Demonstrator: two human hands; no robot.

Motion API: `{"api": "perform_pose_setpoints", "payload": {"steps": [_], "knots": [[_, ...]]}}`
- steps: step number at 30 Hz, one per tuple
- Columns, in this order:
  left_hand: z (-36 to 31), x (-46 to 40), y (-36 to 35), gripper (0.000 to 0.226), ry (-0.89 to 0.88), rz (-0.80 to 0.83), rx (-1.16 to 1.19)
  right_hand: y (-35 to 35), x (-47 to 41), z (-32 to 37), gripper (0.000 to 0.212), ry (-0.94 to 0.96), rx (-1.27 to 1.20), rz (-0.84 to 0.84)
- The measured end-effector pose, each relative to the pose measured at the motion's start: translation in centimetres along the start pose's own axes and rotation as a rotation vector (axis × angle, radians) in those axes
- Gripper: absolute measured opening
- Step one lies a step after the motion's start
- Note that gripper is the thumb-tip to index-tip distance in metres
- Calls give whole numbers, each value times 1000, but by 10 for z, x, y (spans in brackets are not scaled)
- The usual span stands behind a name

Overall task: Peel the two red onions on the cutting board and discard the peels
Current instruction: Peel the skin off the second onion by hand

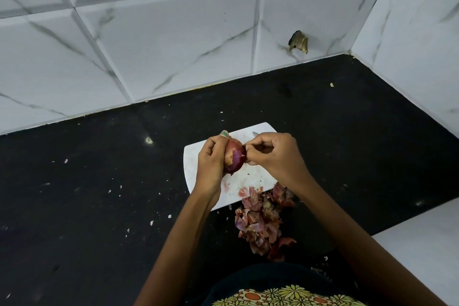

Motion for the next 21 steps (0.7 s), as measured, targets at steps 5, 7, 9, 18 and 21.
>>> {"api": "perform_pose_setpoints", "payload": {"steps": [5,7,9,18,21], "knots": [[4,-1,2,30,-5,-26,22,-9,7,0,24,30,-80,36],[5,0,2,35,-9,-44,34,-9,8,-2,25,32,-112,-7],[7,0,2,38,-14,-70,30,-8,9,-6,21,21,-145,-65],[11,0,2,37,0,-74,64,-14,9,-18,8,-22,-172,-128],[13,2,0,36,57,-53,123,-11,5,-36,6,-156,-214,-162]]}}
Point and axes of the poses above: each hand's wrist, its own x-axis away from the middle knuckle, its own y-axis out of the back of the hand, z = x × y, the point moved 7 cm from there along -x, towards the middle knuckle, and after that the axes turned 9 degrees about -y, right-handed, at the moved point
